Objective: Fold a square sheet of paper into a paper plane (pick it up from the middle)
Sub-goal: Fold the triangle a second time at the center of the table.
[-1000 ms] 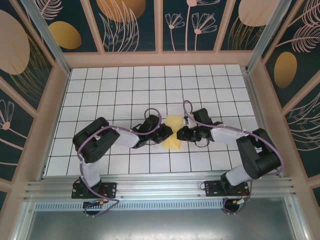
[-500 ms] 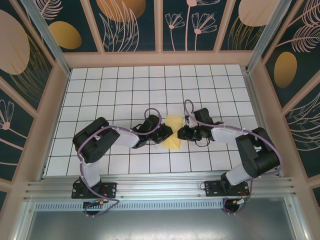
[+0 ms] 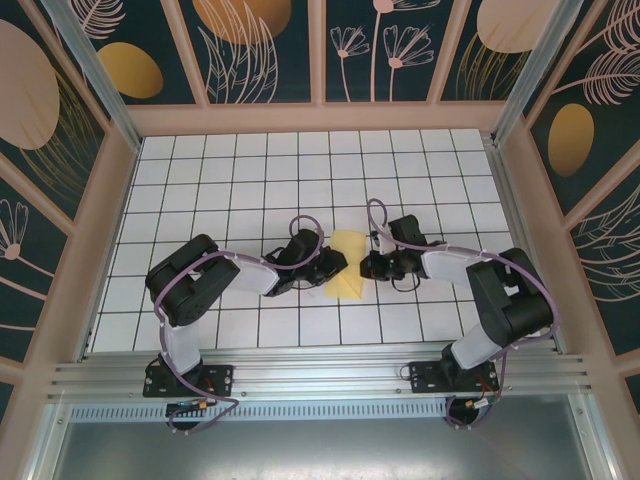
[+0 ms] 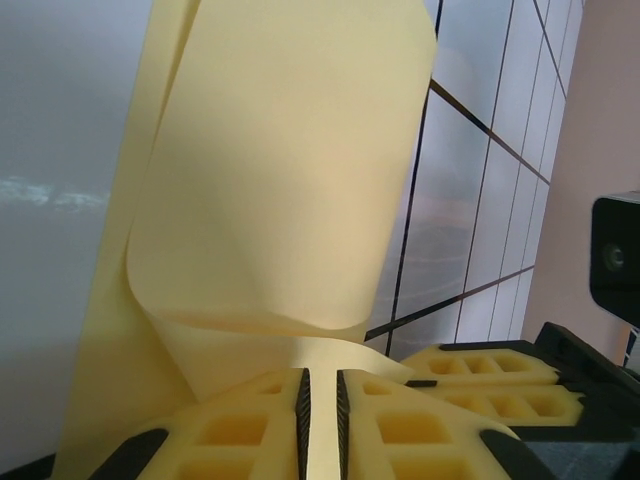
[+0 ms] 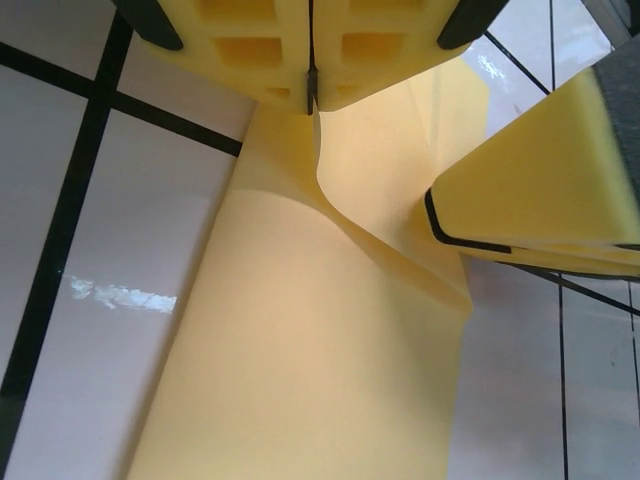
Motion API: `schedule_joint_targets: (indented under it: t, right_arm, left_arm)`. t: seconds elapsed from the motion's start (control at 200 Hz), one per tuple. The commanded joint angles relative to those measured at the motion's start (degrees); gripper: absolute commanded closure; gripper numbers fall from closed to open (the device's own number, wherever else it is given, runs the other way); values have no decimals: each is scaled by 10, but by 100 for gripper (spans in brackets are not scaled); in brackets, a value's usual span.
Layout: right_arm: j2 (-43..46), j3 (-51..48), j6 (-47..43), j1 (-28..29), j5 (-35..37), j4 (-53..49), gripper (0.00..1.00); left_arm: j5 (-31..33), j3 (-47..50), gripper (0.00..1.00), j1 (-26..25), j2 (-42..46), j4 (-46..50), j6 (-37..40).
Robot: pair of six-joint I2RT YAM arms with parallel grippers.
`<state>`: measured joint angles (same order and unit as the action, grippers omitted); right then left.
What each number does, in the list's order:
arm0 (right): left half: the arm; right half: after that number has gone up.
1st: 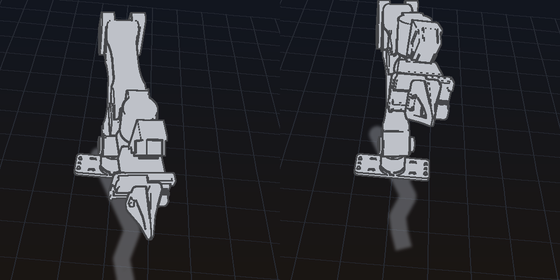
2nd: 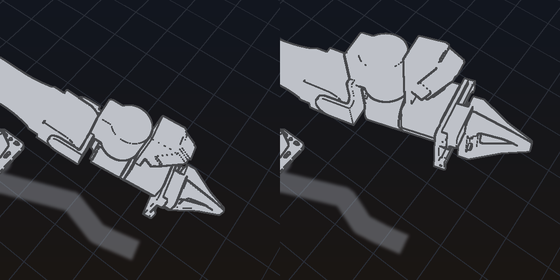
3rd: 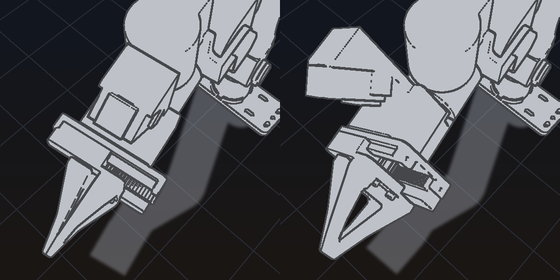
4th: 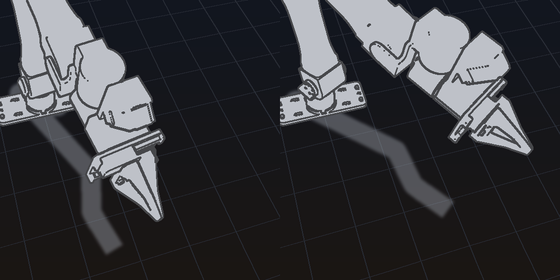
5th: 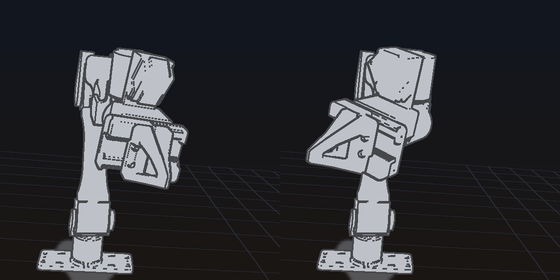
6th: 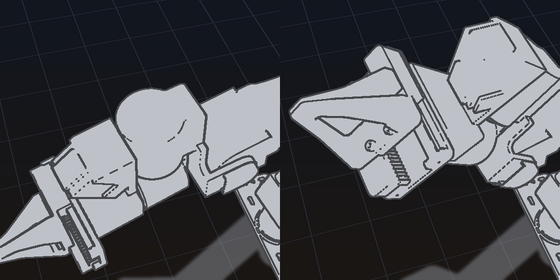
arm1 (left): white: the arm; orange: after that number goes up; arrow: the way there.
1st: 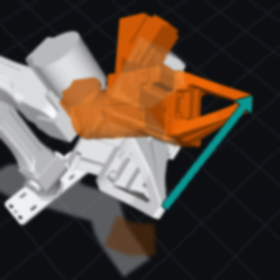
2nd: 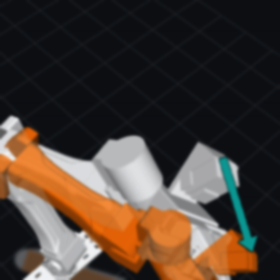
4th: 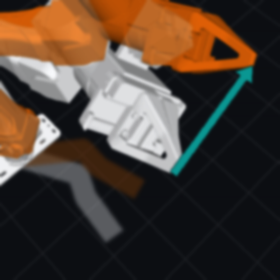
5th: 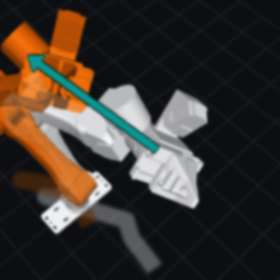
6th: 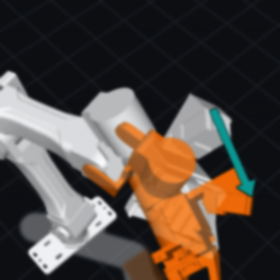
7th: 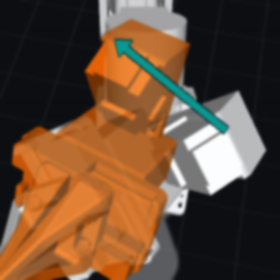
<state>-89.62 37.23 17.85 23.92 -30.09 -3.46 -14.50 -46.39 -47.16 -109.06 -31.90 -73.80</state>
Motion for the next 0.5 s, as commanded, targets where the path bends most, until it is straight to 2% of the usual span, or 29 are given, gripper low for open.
schedule_joint_targets:
  t: [0.0, 0.495]
  right_arm:
    - [-12, 16, -43, -4, -9, -14, 93]
    - [-17, 28, -70, -5, -2, -19, 92]
  left_arm:
    - [-4, -16, 82, 3, 9, 1, 11]
    - [-14, -24, 79, 2, 12, 16, 24]
